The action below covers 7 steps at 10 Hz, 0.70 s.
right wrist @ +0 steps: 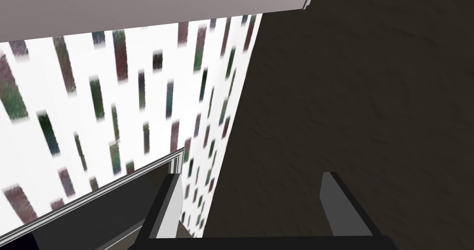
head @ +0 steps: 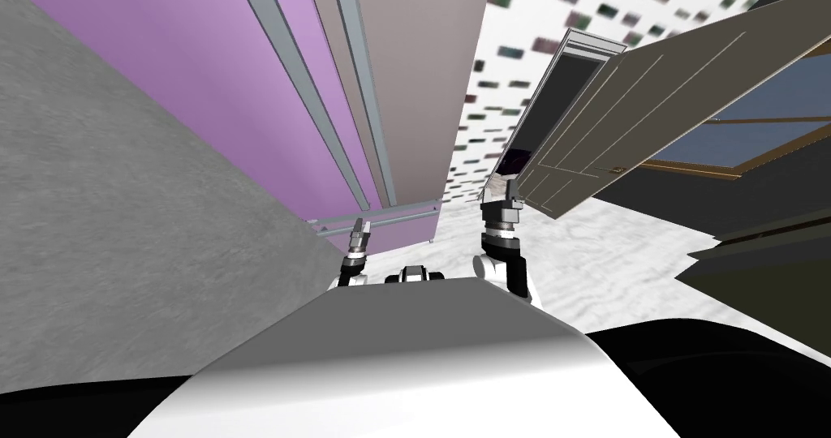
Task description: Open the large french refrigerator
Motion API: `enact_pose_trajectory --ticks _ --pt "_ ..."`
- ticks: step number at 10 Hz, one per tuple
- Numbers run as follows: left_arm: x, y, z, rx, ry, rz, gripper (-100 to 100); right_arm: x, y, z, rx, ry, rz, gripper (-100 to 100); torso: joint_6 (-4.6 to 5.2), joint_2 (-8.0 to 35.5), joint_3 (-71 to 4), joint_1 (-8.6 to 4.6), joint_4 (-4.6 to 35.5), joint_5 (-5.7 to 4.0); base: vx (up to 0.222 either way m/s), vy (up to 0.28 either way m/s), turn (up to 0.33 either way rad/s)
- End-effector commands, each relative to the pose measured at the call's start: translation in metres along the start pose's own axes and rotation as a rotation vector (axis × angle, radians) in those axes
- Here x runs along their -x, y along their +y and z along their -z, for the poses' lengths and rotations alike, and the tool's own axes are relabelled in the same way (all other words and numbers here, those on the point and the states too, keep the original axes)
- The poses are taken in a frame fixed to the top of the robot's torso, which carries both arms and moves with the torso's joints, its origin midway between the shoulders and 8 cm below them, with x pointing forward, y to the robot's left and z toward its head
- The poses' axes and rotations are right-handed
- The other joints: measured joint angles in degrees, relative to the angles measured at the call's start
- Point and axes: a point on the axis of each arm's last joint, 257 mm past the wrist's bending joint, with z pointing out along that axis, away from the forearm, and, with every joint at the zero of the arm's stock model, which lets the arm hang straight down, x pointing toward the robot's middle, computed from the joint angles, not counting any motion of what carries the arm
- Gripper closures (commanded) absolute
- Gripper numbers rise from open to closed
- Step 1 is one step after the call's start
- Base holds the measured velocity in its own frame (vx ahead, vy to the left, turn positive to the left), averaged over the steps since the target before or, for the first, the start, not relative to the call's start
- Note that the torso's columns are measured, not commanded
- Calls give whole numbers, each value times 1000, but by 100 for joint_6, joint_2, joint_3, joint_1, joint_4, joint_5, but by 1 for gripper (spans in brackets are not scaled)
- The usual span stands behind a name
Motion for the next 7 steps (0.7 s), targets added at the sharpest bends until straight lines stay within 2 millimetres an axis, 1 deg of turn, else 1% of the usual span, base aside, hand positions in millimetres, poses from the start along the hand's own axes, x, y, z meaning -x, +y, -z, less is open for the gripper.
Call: enact_pose_trajectory --ticks 1,4,5,7 --pt "-3 17 9 19 -1 17 -100 0 0 0 0 0 0 0 0 1 0 0 0 1 115 -17 -45" --pt "-5 34 20 41 -2 37 -100 0 0 0 0 0 0 0 0 -3 -3 -10 -1 -2 125 -33 -46" --pt "-5 36 21 45 -2 38 -100 0 0 0 0 0 0 0 1 -6 -3 -7 -1 -2 95 -9 -14" --pt "-7 50 30 64 -4 53 -100 0 0 0 0 0 0 0 0 10 7 7 3 3 97 -2 -45"
